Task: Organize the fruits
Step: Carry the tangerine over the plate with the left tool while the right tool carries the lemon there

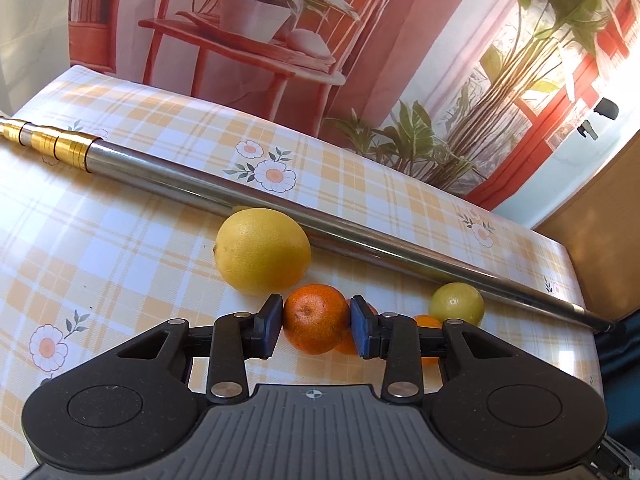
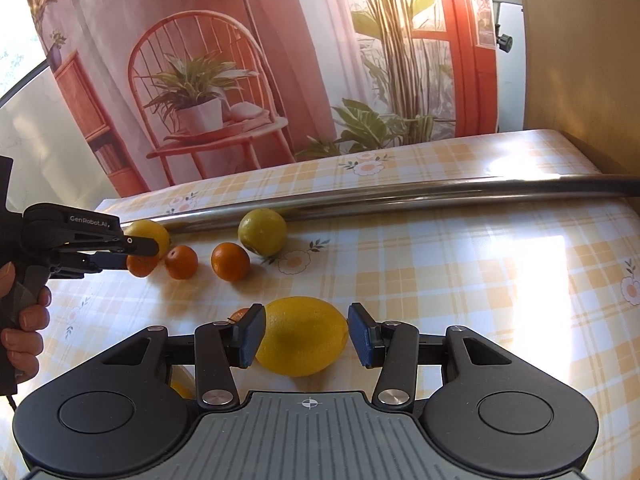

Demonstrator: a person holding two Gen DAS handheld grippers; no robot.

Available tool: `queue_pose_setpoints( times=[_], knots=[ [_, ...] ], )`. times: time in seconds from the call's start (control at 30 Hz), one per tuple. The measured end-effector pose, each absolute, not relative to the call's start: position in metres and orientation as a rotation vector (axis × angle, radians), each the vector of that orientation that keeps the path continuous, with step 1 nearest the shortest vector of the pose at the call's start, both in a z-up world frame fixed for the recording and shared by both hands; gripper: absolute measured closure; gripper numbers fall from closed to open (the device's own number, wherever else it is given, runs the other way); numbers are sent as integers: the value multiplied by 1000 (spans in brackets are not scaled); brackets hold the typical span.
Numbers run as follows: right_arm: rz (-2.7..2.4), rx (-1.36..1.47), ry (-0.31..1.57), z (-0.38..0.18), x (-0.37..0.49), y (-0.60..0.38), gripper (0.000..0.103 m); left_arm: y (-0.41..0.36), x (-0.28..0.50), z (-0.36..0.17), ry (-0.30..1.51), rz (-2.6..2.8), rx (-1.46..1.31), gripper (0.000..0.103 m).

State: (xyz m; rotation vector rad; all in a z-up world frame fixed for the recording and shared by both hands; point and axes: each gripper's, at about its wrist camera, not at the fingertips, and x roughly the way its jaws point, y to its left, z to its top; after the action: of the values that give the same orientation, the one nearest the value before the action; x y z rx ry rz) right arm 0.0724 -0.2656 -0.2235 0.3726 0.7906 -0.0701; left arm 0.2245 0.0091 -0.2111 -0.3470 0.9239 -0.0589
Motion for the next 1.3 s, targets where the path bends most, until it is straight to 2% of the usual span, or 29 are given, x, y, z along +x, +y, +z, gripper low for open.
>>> queue_pose_setpoints(
  times=[0.43, 0.87, 1.3],
  knots=[
    [-68, 454, 822, -238, 83, -271, 47, 21, 165, -190, 857, -180, -181, 65],
    [-71, 629, 835, -257, 93, -278, 47, 18, 117, -186, 817, -237, -103, 65],
    [-4, 469, 880, -244, 79, -260, 47, 9, 85, -189, 815, -281, -51, 65]
  ],
)
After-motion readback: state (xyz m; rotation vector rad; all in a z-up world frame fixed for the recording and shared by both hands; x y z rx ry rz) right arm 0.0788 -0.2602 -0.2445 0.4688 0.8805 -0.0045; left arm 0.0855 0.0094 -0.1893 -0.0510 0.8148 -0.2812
